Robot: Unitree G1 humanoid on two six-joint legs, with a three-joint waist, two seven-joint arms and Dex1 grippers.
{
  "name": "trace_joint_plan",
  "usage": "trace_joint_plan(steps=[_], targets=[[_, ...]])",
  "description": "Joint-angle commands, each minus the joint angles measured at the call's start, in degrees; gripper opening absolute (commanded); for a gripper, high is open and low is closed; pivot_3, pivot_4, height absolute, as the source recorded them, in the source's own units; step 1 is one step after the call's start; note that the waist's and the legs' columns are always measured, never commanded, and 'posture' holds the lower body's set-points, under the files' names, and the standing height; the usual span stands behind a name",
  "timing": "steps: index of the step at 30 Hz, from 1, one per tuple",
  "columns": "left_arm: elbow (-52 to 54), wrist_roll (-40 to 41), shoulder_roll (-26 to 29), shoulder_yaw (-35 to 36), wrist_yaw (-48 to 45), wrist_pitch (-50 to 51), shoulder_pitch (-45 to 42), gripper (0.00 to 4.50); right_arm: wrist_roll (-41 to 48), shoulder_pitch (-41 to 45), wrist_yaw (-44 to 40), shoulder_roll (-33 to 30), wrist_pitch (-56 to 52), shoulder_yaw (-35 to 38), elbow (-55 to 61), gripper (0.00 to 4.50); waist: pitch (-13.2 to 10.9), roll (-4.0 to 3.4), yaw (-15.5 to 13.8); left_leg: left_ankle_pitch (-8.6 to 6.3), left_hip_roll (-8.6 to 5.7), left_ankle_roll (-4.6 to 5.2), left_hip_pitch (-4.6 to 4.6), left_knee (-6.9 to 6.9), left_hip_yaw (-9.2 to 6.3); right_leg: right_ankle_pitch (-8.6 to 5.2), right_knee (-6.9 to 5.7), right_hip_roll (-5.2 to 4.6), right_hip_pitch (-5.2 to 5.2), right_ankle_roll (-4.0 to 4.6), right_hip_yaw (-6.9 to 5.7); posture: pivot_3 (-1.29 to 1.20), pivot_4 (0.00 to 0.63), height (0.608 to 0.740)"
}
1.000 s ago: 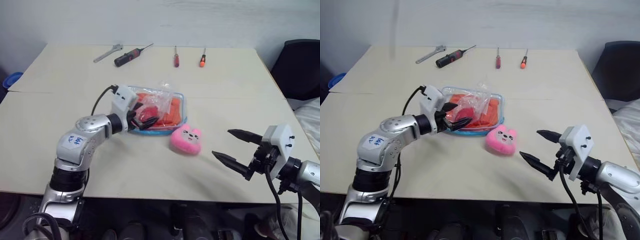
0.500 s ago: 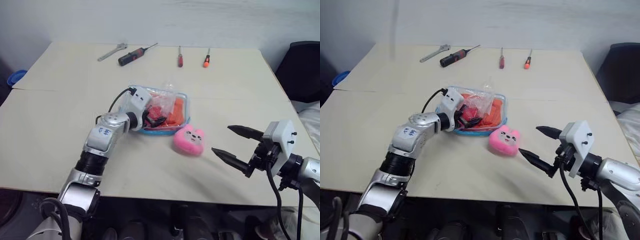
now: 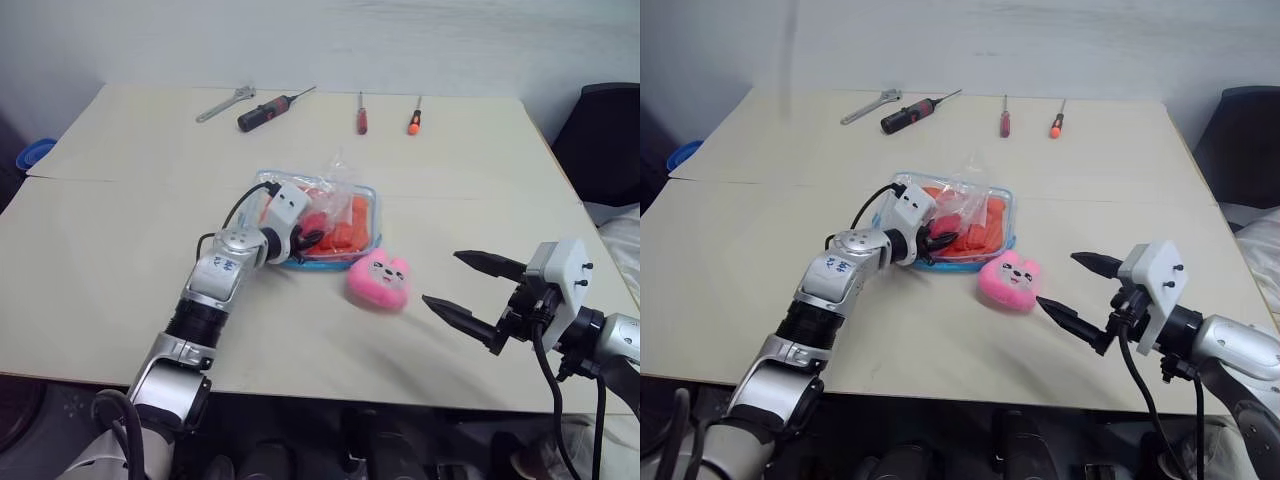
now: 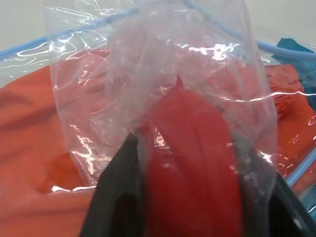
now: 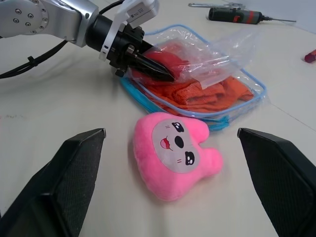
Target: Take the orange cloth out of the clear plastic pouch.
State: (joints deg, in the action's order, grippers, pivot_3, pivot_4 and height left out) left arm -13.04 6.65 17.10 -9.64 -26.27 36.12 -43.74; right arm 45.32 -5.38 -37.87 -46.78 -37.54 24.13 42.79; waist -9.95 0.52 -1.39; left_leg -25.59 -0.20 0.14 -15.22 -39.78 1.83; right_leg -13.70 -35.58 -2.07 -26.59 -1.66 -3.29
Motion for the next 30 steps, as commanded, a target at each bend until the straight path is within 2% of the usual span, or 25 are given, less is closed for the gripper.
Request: trace_joint_plan(steps=[1,7,12,16,17,22,28,30], targets=[[4.8,1.0,0.9,4.3,0.9,-0.3,0.7,0.99,0.1,1.0,-0.8,-0.7,1.2,-0.1,1.2,4.5,0.0,0.0,0.1,0.0,0.01,0.0,0.0,0.0,0.0,0.0,0.0,0.0,-0.01,0.0,0.0,0.0,0.15,0.74],[4.3,2.7,8.9,20.7,7.8,-1.3,3.0,0.99,-0.3,6.0,-3.8,-1.7,1.5,-3.6,-2.2,4.5,0.0,0.02,1.3,-0.01,0.07,-0.03,0.02,0.01,-0.01,0.0,-0.03,0.04,-0.05,0.01,-0.01,0.0,0.15,0.74],[-2.4,1.3,17.4,27.9,10.7,-3.0,6.7,0.99,-1.5,9.4,-6.1,-1.4,2.2,-7.5,-4.4,4.5,0.0,0.01,1.3,-0.02,0.05,-0.06,0.04,0.01,-0.14,-0.01,0.0,-0.04,-0.04,0.03,-0.21,0.0,0.15,0.74],[-6.2,2.4,20.6,30.7,9.7,-3.7,10.9,0.99,-2.5,12.3,-7.9,-1.1,3.0,-10.9,-6.4,4.5,0.0,0.01,1.1,-0.02,0.02,-0.05,-0.07,-0.01,-0.41,-0.02,0.05,-0.14,-0.04,0.04,-0.48,0.0,0.15,0.74],[-6.5,2.5,20.9,30.9,9.5,-4.0,11.6,1.44,-2.8,12.8,-8.2,-1.0,3.1,-11.5,-6.8,4.5,0.0,0.01,0.8,-0.01,0.0,-0.05,-0.12,-0.02,-0.5,-0.02,0.07,-0.18,-0.02,0.04,-0.59,0.0,0.15,0.74],[-3.9,3.3,20.8,33.2,10.8,-4.9,15.8,2.83,-4.4,15.5,-10.3,-1.0,4.1,-13.8,-9.5,4.5,0.0,0.01,-0.1,-0.02,-0.02,-0.03,-0.58,-0.28,-1.02,-0.02,0.1,-0.32,-0.03,0.04,-1.14,0.0,0.15,0.74],[3.5,7.0,22.5,37.9,10.0,1.6,19.7,4.46,-5.0,16.4,-11.6,-1.2,4.7,-13.9,-11.4,4.5,0.0,0.01,0.0,-0.02,-0.02,-0.03,-0.9,-0.36,-1.38,-0.01,0.25,-0.38,-0.08,0.03,-1.5,0.0,0.15,0.74],[5.7,10.6,24.5,40.5,6.3,4.5,21.0,4.46,-5.5,16.0,-11.8,-1.2,4.9,-14.0,-11.5,4.5,0.0,0.01,0.2,-0.02,-0.01,-0.03,-0.92,-0.35,-1.42,-0.01,0.26,-0.38,-0.08,0.03,-1.54,0.0,0.15,0.74]])
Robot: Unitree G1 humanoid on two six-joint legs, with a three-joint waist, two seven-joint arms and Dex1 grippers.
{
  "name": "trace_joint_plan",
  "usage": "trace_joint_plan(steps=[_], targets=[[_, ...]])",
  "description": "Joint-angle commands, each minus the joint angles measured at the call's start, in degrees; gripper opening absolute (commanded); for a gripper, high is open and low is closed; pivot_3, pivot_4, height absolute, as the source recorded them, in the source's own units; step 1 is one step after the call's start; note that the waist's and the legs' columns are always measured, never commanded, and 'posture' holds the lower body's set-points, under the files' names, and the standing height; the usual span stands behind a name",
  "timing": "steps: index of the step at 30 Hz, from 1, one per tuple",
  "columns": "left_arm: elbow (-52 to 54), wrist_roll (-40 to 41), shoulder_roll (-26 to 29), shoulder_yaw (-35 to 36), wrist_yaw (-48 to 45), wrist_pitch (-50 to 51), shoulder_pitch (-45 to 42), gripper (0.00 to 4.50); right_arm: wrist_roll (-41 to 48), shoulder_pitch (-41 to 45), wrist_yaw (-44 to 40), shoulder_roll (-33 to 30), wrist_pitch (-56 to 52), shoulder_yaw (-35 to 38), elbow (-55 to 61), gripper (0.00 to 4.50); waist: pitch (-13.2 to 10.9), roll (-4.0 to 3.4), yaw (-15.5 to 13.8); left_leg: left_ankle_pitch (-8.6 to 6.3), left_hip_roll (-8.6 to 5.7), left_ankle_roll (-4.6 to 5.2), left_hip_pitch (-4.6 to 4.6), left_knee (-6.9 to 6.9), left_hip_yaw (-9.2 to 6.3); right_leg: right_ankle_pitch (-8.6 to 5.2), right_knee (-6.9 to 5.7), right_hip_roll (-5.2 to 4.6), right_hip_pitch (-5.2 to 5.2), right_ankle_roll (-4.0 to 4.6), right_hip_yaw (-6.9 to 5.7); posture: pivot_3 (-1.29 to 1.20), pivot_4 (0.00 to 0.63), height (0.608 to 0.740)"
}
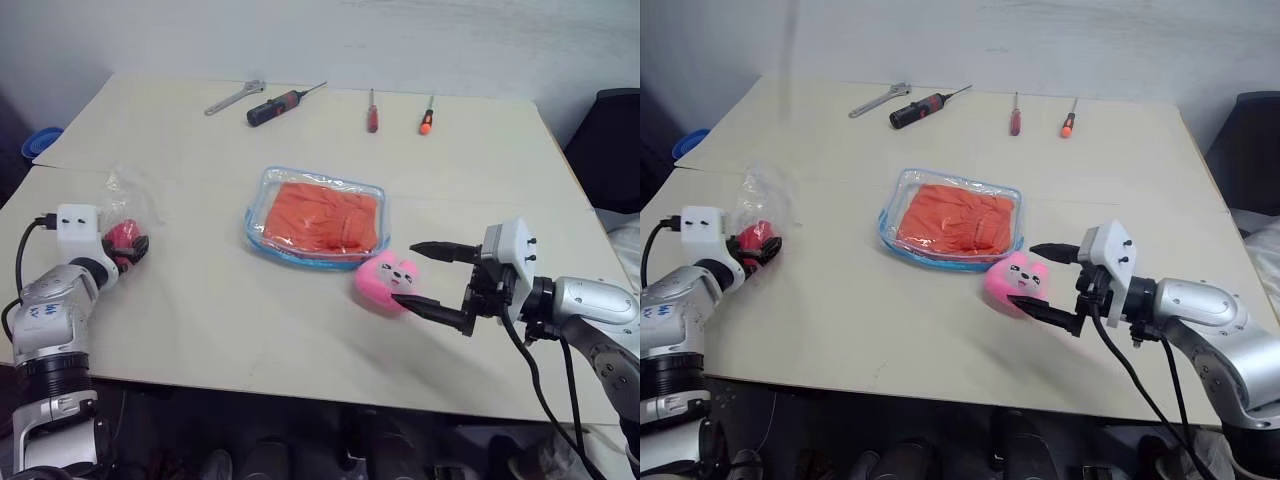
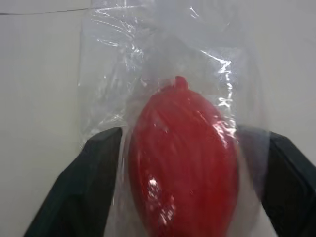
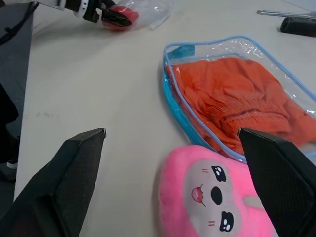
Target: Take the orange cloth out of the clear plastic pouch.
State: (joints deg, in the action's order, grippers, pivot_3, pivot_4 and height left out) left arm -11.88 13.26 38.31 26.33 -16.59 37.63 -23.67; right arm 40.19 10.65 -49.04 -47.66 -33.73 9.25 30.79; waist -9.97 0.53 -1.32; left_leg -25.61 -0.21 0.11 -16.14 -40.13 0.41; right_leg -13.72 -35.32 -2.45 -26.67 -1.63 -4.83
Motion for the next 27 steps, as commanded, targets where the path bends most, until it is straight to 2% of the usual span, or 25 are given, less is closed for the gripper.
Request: trace_joint_plan(steps=[1,9,11,13,15,18,21,24,27], targets=[[5.6,5.7,4.4,5.4,-5.6,4.1,1.7,4.46,-0.6,-0.3,-0.7,-0.3,1.2,0.9,0.5,4.5,0.0,-0.01,0.3,0.0,0.01,0.0,0.02,0.0,0.0,0.0,0.0,0.0,0.0,0.0,0.0,0.0,0.15,0.74],[15.2,17.5,19.5,8.5,-31.3,7.2,10.4,4.46,-1.9,-3.7,-0.5,-0.4,1.6,2.4,1.3,4.5,-0.1,-0.16,1.1,0.0,0.02,-0.02,0.01,0.03,-0.08,-0.03,0.26,-0.03,0.04,0.06,-0.06,0.0,0.15,0.74],[17.6,18.1,22.5,3.8,-36.4,5.5,9.5,4.46,-2.2,-4.3,-0.4,-0.3,1.7,2.6,1.6,4.5,-0.1,-0.24,1.0,0.0,0.0,-0.02,-0.01,0.02,-0.14,-0.03,0.29,-0.08,0.07,0.05,-0.11,0.0,0.15,0.74],[21.2,15.5,23.5,-6.5,-40.9,0.7,5.7,4.46,-2.4,-5.0,-0.1,-0.3,1.6,2.9,2.2,4.5,-0.2,-0.3,0.5,0.0,-0.04,-0.02,0.0,0.03,-0.16,-0.03,0.31,-0.11,0.1,0.05,-0.11,0.0,0.15,0.74],[23.2,11.9,23.0,-15.3,-43.9,-4.5,2.0,4.46,-2.5,-5.5,0.3,-0.3,1.4,3.2,2.9,4.5,-0.2,-0.42,0.0,0.0,-0.08,-0.01,-0.01,0.03,-0.16,-0.03,0.33,-0.14,0.12,0.04,-0.11,0.0,0.15,0.74],[22.0,5.5,20.9,-24.8,-46.3,-12.4,-2.8,4.46,-2.5,-6.0,1.0,-0.2,1.0,3.7,3.7,4.5,-0.2,-0.44,0.2,0.0,-0.08,0.0,-0.02,0.04,-0.13,-0.02,0.32,-0.13,0.1,0.03,-0.1,0.0,0.15,0.74],[11.8,-5.8,12.6,-37.2,-45.9,-25.0,-12.9,4.46,-2.1,-8.5,2.4,-0.1,0.3,5.7,6.1,4.5,-0.2,-0.44,-0.1,0.02,-0.07,0.01,-0.06,0.01,0.01,-0.02,0.29,0.0,0.08,0.03,-0.12,0.0,0.15,0.74],[1.5,-12.1,8.4,-41.4,-45.1,-35.4,-17.7,4.46,-1.7,-10.6,3.8,0.1,-0.4,7.5,8.2,4.5,-0.2,-0.42,0.1,0.04,-0.08,0.06,-0.08,-0.05,0.1,0.0,0.18,0.01,0.1,0.0,-0.08,0.0,0.15,0.74],[-8.8,-14.7,4.1,-41.7,-42.3,-43.9,-22.0,4.46,-1.2,-14.6,5.1,0.4,-0.8,10.3,10.7,4.5,-0.2,-0.39,0.3,0.04,-0.03,0.07,-0.09,0.01,0.22,0.01,-0.02,0.08,0.08,-0.01,0.04,0.0,0.15,0.74]])
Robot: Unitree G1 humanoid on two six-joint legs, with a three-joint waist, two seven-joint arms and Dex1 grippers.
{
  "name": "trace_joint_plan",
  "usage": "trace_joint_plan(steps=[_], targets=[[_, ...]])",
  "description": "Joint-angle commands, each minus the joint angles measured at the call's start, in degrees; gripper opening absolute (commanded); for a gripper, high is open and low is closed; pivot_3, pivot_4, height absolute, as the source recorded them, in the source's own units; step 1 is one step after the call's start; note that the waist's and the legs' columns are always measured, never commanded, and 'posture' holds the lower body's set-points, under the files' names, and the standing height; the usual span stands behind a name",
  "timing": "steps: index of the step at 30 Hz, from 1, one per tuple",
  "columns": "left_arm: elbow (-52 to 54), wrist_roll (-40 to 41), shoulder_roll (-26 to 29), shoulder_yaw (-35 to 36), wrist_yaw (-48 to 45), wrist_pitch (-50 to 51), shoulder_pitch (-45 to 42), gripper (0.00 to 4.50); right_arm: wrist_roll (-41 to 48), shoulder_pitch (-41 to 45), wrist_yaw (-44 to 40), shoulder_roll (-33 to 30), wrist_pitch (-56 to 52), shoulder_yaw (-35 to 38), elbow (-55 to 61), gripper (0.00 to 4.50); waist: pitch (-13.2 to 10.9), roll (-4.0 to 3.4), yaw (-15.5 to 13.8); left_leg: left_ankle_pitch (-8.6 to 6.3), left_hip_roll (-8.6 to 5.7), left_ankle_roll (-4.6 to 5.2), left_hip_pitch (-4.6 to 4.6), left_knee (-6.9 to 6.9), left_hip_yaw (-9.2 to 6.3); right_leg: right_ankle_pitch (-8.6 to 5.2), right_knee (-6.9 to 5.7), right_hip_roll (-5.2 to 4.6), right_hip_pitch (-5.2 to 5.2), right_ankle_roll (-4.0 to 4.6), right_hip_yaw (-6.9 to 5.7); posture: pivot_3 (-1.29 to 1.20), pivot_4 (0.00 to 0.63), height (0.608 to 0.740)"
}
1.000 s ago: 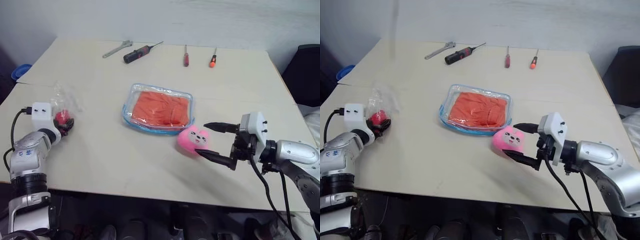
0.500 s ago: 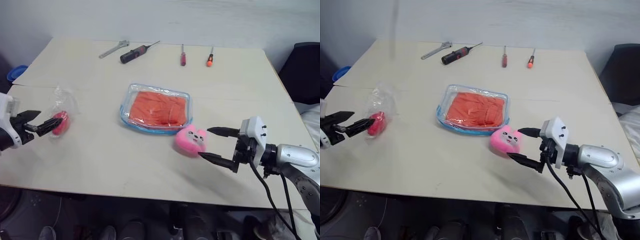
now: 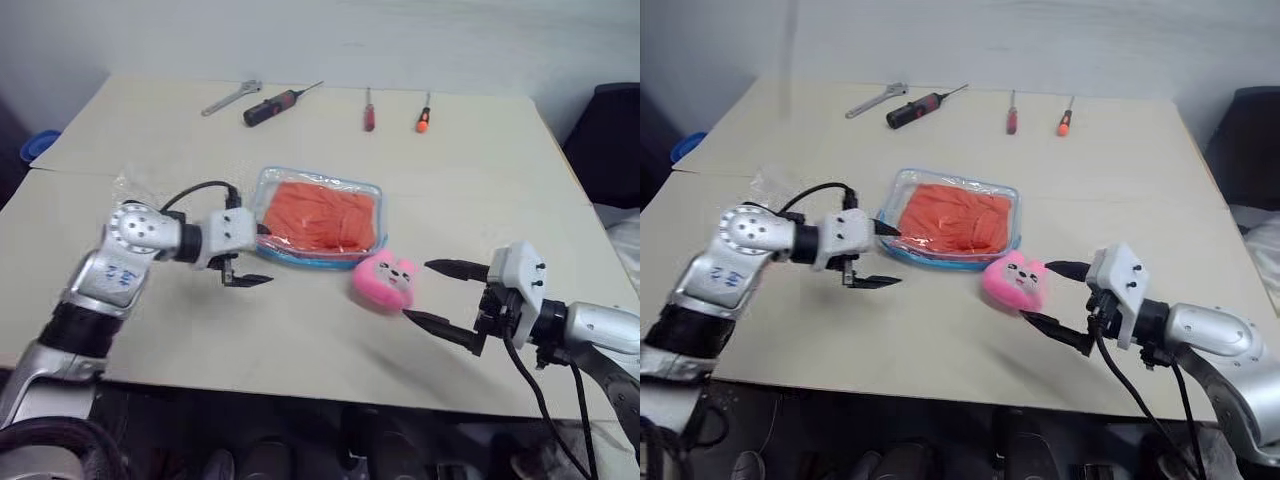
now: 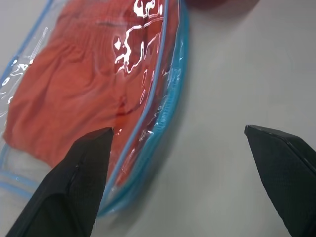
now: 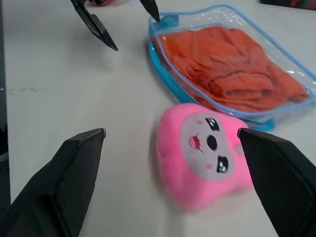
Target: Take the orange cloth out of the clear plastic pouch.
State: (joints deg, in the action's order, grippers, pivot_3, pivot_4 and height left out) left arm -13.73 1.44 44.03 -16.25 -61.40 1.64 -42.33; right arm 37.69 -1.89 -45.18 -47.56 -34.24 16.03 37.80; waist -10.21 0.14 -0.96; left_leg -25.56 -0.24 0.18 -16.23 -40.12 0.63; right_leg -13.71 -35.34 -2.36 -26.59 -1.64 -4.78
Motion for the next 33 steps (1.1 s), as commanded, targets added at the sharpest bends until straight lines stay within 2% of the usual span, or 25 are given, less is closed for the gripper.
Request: trace_joint_plan(steps=[1,6,9,14,21,22,29,33], targets=[[-9.5,-4.1,-2.2,0.6,3.2,-10.5,-4.3,4.46,1.4,-3.2,1.7,0.5,-0.3,4.2,4.4,4.5,0.0,0.01,-0.1,0.0,0.01,0.01,0.04,-0.02,-0.01,0.0,0.01,0.0,-0.03,0.0,-0.02,0.0,0.15,0.74],[-17.2,-7.8,-3.5,0.1,4.1,-17.4,-6.8,4.46,1.7,-5.4,3.5,1.2,-0.5,5.4,6.4,4.5,0.0,0.01,-0.3,0.0,-0.01,0.04,0.08,-0.03,-0.02,0.01,-0.03,-0.05,-0.03,-0.02,0.0,0.0,0.15,0.74],[-20.3,-8.8,-4.5,0.3,4.3,-19.3,-8.1,3.89,2.0,-5.9,4.4,1.3,-0.6,5.7,6.9,4.5,0.0,0.02,-0.5,0.01,-0.03,0.06,0.06,-0.04,-0.07,0.02,-0.02,-0.07,-0.03,-0.04,-0.03,0.0,0.15,0.74],[-20.6,-8.5,-5.7,0.5,3.0,-21.2,-7.7,2.37,1.9,-6.8,4.8,1.2,-0.5,5.5,7.2,4.5,0.0,0.02,-0.5,-0.01,-0.05,0.13,0.04,-0.04,-0.08,0.03,0.0,-0.1,-0.02,-0.05,-0.06,0.0,0.15,0.74],[-8.7,-4.7,-5.7,1.4,-1.0,-16.2,-1.2,0.21,2.3,-7.3,4.3,0.5,-0.4,5.9,6.8,4.5,0.0,0.02,-0.3,-0.01,-0.03,0.12,0.07,-0.04,-0.07,0.03,-0.03,-0.1,-0.02,-0.05,-0.05,0.0,0.15,0.74],[-7.1,-4.5,-5.7,1.5,-1.0,-15.1,-0.4,0.02,2.3,-7.4,4.1,0.4,-0.4,5.8,6.7,4.5,0.0,0.02,-0.4,-0.01,-0.03,0.12,0.07,-0.05,-0.08,0.03,-0.05,-0.1,-0.02,-0.05,-0.04,0.0,0.15,0.74],[-3.8,-7.2,-5.9,1.7,2.3,-11.4,1.0,0.02,2.4,-7.1,3.7,0.2,-0.5,5.2,6.5,4.5,0.0,0.02,-0.5,-0.01,-0.05,0.13,0.07,-0.09,-0.08,0.03,-0.06,-0.11,0.0,-0.05,-0.02,0.0,0.15,0.74],[-8.5,-8.8,-6.1,1.2,3.7,-15.1,-0.6,0.02,2.0,-7.3,3.0,0.0,-0.3,4.8,6.1,4.5,0.0,0.02,-0.5,-0.01,-0.05,0.13,0.07,-0.09,-0.09,0.03,-0.06,-0.11,0.01,-0.05,-0.02,0.0,0.15,0.74]])
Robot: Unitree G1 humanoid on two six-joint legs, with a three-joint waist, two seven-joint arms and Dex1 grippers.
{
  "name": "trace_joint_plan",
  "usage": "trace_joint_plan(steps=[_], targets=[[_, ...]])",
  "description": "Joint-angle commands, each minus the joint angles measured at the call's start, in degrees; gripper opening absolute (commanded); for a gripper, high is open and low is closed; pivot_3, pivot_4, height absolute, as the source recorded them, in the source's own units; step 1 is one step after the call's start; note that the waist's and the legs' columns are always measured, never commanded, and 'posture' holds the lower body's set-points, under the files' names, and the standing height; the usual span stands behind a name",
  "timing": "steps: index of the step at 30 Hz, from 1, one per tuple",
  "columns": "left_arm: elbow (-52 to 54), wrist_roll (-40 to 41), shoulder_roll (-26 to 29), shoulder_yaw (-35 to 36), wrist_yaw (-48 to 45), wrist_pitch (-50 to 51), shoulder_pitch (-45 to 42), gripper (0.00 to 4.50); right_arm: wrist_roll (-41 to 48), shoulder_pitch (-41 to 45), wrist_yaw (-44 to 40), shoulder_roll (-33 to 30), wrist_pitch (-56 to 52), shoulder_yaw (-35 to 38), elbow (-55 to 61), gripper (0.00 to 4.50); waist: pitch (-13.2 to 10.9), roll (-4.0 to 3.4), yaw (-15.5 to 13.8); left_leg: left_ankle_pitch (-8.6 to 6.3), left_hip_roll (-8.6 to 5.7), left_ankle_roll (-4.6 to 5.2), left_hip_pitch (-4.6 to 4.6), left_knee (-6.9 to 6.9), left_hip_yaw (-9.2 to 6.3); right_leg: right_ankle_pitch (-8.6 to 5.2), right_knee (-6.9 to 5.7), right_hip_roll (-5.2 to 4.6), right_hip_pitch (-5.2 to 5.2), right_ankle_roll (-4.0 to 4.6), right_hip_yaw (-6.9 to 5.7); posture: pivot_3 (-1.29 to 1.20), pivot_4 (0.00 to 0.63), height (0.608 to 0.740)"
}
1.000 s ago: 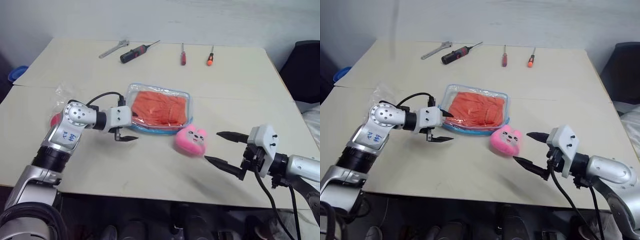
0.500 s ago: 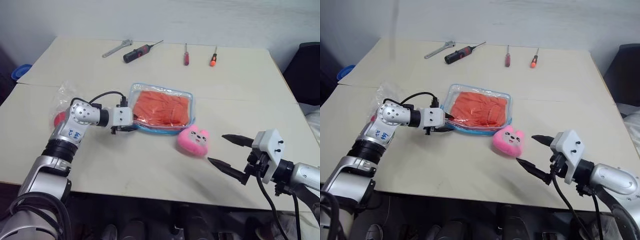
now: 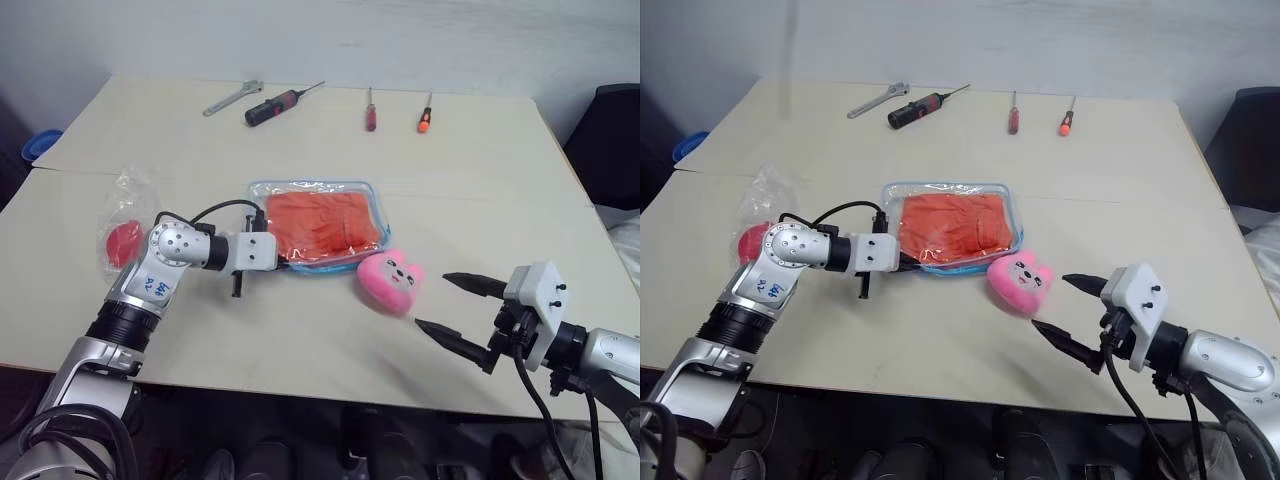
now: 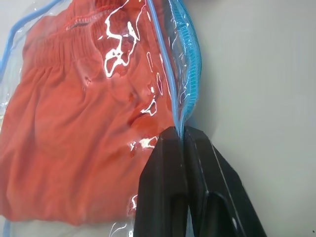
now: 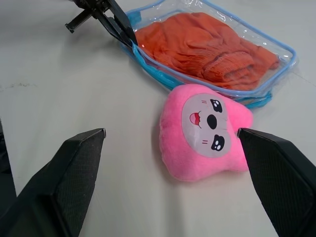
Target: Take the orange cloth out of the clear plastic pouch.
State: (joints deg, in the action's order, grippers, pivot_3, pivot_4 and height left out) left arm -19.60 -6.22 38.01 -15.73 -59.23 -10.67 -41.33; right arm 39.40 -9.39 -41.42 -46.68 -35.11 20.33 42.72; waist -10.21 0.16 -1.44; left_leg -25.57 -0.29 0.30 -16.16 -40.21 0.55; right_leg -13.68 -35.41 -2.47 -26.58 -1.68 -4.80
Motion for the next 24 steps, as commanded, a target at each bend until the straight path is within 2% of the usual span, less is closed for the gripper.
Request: trace_joint_plan(steps=[1,9,12,15,17,21,24], targets=[[-4.8,-2.0,0.0,0.4,2.1,-5.0,-2.4,0.02,0.2,0.3,-0.9,-0.9,0.7,0.4,1.1,4.5,0.0,0.0,0.0,0.0,0.0,0.0,0.0,0.0,0.0,0.0,0.0,0.0,0.0,0.0,0.0,0.0,0.15,0.74],[-14.2,-1.8,-1.8,0.5,1.8,-13.3,-6.3,0.02,-0.5,0.0,-1.8,-0.8,1.0,0.0,1.0,4.5,0.0,0.01,0.0,0.0,-0.02,0.02,0.0,0.0,0.02,0.0,-0.01,0.0,0.0,0.0,-0.01,0.0,0.15,0.74],[-14.5,-0.2,-2.4,1.0,0.2,-12.8,-6.6,0.69,-0.9,-0.7,-2.4,-0.8,1.2,0.2,1.0,4.5,0.0,0.01,0.0,0.0,-0.02,0.02,0.0,0.0,0.01,0.0,-0.01,0.0,0.0,0.0,-0.02,0.0,0.15,0.74],[-12.1,0.8,-1.8,1.3,-1.7,-12.4,-6.1,1.58,-1.2,-1.3,-3.0,-0.9,1.4,0.6,1.0,4.5,0.0,0.01,0.0,0.0,-0.02,0.02,0.0,-0.01,0.02,0.0,-0.02,0.0,0.0,0.0,-0.02,0.0,0.15,0.74],[-7.0,4.4,-0.5,2.0,-5.9,-8.6,-4.6,2.16,-1.4,-1.8,-3.4,-0.8,1.5,0.8,1.1,4.5,0.0,0.01,0.1,0.0,-0.02,0.02,0.0,-0.02,0.02,0.0,-0.02,0.0,0.0,0.0,-0.02,0.0,0.15,0.74],[7.1,14.2,0.9,2.9,-14.6,7.0,-3.3,3.41,-1.7,-2.8,-3.7,-0.6,1.7,1.4,1.6,4.5,0.0,0.0,0.1,0.0,0.01,0.02,-0.01,-0.06,0.01,0.0,-0.06,0.01,-0.01,0.0,-0.01,0.0,0.15,0.74],[12.2,17.0,-2.7,1.3,-15.8,14.1,-6.6,3.41,-1.8,-3.5,-3.5,-0.5,1.7,1.8,2.1,4.5,0.0,0.01,-0.2,0.0,-0.01,0.02,-0.02,-0.13,-0.01,0.0,-0.06,-0.01,0.03,0.0,0.0,0.0,0.15,0.74]])
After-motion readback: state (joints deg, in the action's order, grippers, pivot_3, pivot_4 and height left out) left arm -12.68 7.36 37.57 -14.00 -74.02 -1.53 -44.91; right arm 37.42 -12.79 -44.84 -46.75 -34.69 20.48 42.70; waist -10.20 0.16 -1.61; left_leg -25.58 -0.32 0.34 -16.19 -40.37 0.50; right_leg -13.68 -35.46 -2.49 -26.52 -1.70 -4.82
